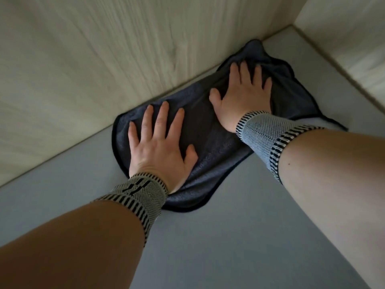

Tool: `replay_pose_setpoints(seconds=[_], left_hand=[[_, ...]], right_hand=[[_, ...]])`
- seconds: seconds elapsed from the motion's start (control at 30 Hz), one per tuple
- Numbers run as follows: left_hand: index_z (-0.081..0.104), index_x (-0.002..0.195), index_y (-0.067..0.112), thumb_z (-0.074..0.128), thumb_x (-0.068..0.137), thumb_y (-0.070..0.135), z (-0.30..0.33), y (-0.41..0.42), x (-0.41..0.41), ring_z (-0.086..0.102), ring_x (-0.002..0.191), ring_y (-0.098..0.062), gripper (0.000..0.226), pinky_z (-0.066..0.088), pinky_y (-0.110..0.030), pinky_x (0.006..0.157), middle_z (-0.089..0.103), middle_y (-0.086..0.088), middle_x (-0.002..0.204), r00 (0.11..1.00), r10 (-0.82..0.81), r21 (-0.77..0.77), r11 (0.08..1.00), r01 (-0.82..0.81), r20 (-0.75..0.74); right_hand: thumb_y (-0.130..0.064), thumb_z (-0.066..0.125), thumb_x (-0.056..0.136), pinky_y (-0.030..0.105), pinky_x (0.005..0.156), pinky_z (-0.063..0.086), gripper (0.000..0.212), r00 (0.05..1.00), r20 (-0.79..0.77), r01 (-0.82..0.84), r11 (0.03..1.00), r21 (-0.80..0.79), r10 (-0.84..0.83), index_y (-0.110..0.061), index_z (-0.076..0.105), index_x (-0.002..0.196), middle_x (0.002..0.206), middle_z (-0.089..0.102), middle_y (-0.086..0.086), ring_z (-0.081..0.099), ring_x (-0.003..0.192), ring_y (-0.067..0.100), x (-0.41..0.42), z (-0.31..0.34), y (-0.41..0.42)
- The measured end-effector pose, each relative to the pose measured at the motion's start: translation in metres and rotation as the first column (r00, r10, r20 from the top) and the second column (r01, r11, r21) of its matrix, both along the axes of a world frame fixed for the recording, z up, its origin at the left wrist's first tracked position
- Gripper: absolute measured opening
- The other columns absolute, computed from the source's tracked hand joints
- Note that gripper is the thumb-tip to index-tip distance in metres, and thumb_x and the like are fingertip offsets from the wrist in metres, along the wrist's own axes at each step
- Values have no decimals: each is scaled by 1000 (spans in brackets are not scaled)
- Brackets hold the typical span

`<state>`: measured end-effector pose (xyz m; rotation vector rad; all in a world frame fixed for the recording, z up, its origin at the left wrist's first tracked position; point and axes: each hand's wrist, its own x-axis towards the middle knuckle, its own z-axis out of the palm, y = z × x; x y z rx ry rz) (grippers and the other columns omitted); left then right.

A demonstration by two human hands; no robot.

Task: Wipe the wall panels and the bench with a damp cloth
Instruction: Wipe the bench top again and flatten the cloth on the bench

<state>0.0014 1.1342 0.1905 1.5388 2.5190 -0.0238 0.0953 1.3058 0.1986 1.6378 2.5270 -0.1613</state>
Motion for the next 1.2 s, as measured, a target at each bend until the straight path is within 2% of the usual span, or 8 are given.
replay_pose_setpoints(seconds=[0.1, 0.2, 0.27, 0.4, 0.5, 0.7, 0.9, 1.2], left_hand=[[-13, 155, 26, 6, 77, 63, -1, -1, 1, -14, 150, -23, 89, -6, -53, 119, -17, 3, 164, 1000, 4, -6, 1000, -4, -6], [-11, 156, 18, 3, 75, 64, 1, 0, 1, -15, 150, -21, 94, -7, -50, 120, -16, 1, 164, 1000, 25, -20, 999, -25, -10], [-10, 157, 16, 3, 75, 64, 4, 1, 2, -14, 150, -21, 95, -7, -50, 120, -15, -1, 165, 1000, 31, -26, 999, -31, -4], [-13, 156, 19, 2, 76, 63, 5, 1, 1, -15, 150, -21, 93, -9, -49, 119, -17, 1, 164, 1000, 29, -27, 999, -29, 7], [-14, 156, 20, 3, 76, 63, 4, 1, 1, -16, 150, -21, 91, -10, -49, 119, -17, 2, 164, 1000, 20, -20, 1000, -20, 7], [-14, 155, 16, 2, 75, 64, 4, 0, 0, -19, 149, -22, 95, -12, -49, 118, -18, 0, 164, 1000, 19, -35, 999, -19, 8], [-10, 157, 19, 24, 89, 61, 1, 1, -1, -14, 151, -23, 86, -9, -50, 119, -15, 1, 165, 1000, 0, 35, 999, 0, 23], [5, 158, 24, 29, 94, 55, 13, -24, 1, -16, 149, -36, 74, -9, -61, 117, -13, -6, 165, 955, 273, 10, 961, -276, 119]], right_hand=[[-40, 30, 99, 48, 119, 8, 62, 969, -75, -234, 972, 33, 236, -18, 15, 154, 162, 15, 0, 8, 148, 28, -11, 5, -17], [-33, 34, 100, 44, 120, 9, 56, 800, -95, -594, 804, 2, 592, -21, 20, 153, 161, 18, -4, 10, 148, 24, -11, 10, -33], [-38, 33, 100, 43, 118, 11, 54, 741, -64, -670, 742, -4, 668, -25, 25, 152, 160, 20, -6, 12, 148, 22, -3, 12, -21], [-62, 33, 90, 52, 116, 10, 67, 994, -57, -96, 995, -7, 96, -33, 24, 150, 161, 15, 3, 9, 148, 30, 16, 4, 18], [-61, 27, 93, 55, 118, 2, 72, 990, -25, 138, 989, -58, -139, -27, 11, 154, 163, 2, 5, -2, 149, 34, -1, 3, 10], [-49, 30, 96, 51, 118, 5, 65, 887, -32, -460, 888, 15, 461, -23, 17, 154, 162, 13, 3, 7, 148, 29, -14, 4, -35], [-67, 23, 91, 55, 118, -1, 76, 989, -26, 145, 989, -14, -145, -30, 9, 155, 163, -2, 12, -3, 149, 33, -16, -2, -18], [-60, 17, 98, 57, 117, 4, 61, 965, 1, -262, 965, -2, 262, -38, 3, 154, 164, -3, -2, -2, 149, 28, -19, 3, -89]])
